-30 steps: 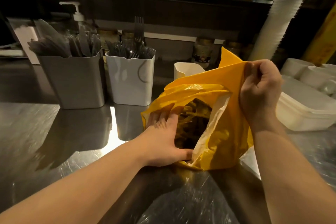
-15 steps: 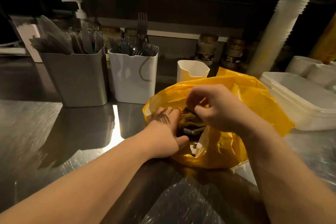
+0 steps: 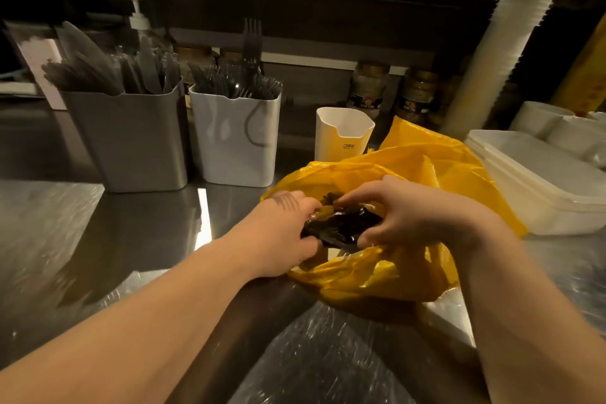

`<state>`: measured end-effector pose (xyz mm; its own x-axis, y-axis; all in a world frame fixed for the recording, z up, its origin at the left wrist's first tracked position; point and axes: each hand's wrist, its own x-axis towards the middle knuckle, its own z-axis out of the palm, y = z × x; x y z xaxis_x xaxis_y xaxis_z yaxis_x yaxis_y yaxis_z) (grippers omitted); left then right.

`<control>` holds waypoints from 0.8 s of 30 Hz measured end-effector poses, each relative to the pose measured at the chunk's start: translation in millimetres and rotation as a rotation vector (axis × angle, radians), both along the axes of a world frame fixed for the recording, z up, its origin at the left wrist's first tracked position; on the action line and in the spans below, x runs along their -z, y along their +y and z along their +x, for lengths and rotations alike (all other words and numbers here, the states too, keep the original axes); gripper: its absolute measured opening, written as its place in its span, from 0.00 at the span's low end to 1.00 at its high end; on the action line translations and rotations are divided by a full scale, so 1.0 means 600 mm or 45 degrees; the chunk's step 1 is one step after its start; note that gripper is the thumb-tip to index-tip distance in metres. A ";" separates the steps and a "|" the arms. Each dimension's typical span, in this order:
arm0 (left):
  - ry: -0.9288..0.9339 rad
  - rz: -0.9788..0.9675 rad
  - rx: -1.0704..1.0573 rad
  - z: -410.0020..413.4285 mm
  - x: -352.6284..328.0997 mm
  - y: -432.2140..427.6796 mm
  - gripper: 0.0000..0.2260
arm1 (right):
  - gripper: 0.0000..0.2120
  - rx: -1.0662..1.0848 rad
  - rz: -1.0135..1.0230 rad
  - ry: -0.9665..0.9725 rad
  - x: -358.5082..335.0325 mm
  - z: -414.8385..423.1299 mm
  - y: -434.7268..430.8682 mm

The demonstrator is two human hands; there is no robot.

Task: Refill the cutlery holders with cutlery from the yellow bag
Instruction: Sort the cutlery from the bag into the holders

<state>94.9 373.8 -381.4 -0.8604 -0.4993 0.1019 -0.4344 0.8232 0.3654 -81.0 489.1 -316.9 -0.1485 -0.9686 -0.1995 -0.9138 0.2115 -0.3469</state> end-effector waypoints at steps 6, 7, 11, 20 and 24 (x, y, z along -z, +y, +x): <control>0.155 0.079 -0.107 0.007 0.007 -0.008 0.29 | 0.19 0.053 -0.248 0.174 0.022 0.015 -0.028; 0.168 0.105 -0.116 0.008 0.007 -0.008 0.31 | 0.20 0.052 -0.268 0.206 0.023 0.018 -0.030; 0.251 0.252 -0.083 0.010 0.008 -0.008 0.34 | 0.27 0.002 -0.256 0.372 0.032 0.036 -0.043; 0.168 0.453 0.041 0.025 0.004 -0.020 0.38 | 0.19 0.056 -0.254 0.300 0.043 0.024 -0.054; 0.261 0.453 0.004 0.016 0.008 -0.016 0.31 | 0.21 -0.031 -0.244 0.321 0.041 0.039 -0.064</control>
